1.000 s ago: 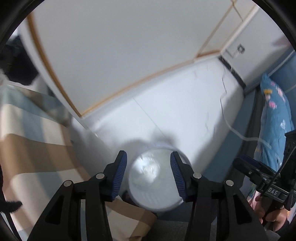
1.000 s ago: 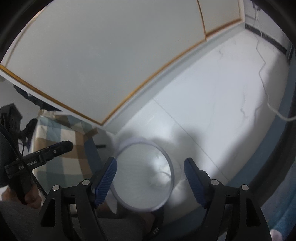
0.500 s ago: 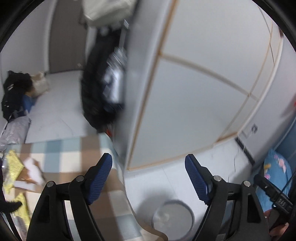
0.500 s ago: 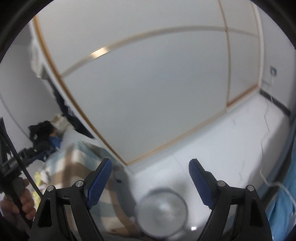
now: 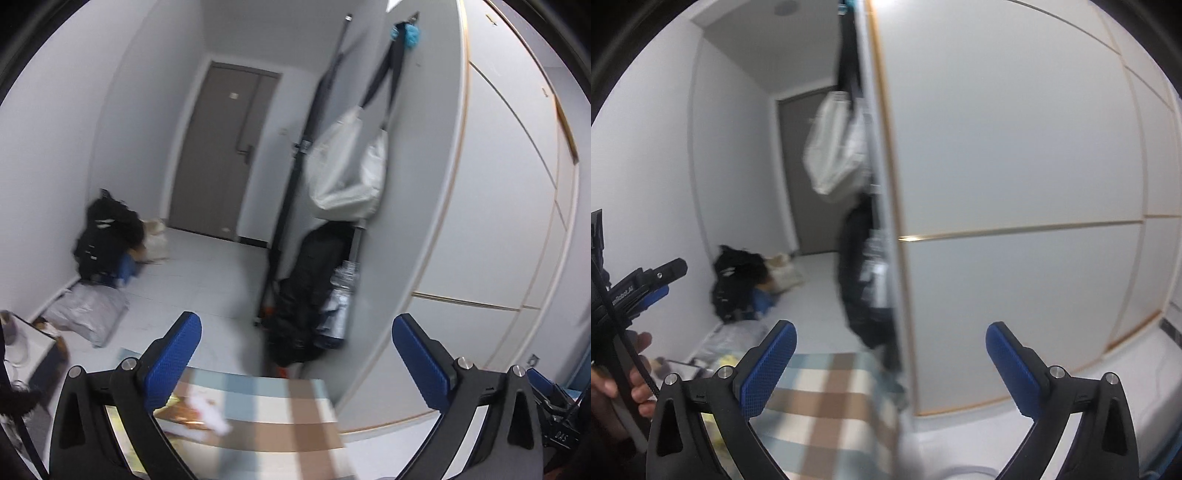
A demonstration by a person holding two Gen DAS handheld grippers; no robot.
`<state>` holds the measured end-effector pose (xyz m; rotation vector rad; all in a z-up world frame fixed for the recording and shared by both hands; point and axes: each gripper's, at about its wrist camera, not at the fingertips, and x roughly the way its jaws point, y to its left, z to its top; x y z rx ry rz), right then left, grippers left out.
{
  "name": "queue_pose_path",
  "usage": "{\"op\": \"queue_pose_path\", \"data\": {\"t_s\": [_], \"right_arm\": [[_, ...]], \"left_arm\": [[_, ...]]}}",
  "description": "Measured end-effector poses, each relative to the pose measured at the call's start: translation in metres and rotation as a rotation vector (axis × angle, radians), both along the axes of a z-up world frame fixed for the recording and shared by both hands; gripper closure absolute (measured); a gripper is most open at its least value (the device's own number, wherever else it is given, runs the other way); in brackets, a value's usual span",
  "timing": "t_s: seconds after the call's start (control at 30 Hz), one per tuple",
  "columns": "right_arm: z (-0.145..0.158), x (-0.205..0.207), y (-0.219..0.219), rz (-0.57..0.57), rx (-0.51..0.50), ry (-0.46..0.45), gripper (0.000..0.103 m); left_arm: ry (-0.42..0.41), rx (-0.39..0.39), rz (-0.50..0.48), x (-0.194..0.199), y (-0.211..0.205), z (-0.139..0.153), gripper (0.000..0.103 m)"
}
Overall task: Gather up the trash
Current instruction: 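Move the right tool back over the table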
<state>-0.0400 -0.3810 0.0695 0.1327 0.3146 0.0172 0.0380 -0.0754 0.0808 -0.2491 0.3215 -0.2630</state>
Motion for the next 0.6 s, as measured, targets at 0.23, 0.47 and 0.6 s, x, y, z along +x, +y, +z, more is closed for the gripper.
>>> {"op": "queue_pose_path", "data": {"t_s": [0.23,0.47,0.6], "right_arm": [[-0.013,0.025,0.072,0.143,0.041,-0.008,0.0],[-0.036,0.048,0.141,0.204,0.018,0.042,0.0],[-0.055,0.06,0.17,0.23,0.037,0.091,0.0]], "left_arm": [[0.02,0.051,0.114,0.0,0.054,-0.02,0.001],[0.103,0.091,0.168,0.006,0.094,-0.045,0.001],[0.141,0.102,0.177,0.003,0.111,-0.059,0.001]]}}
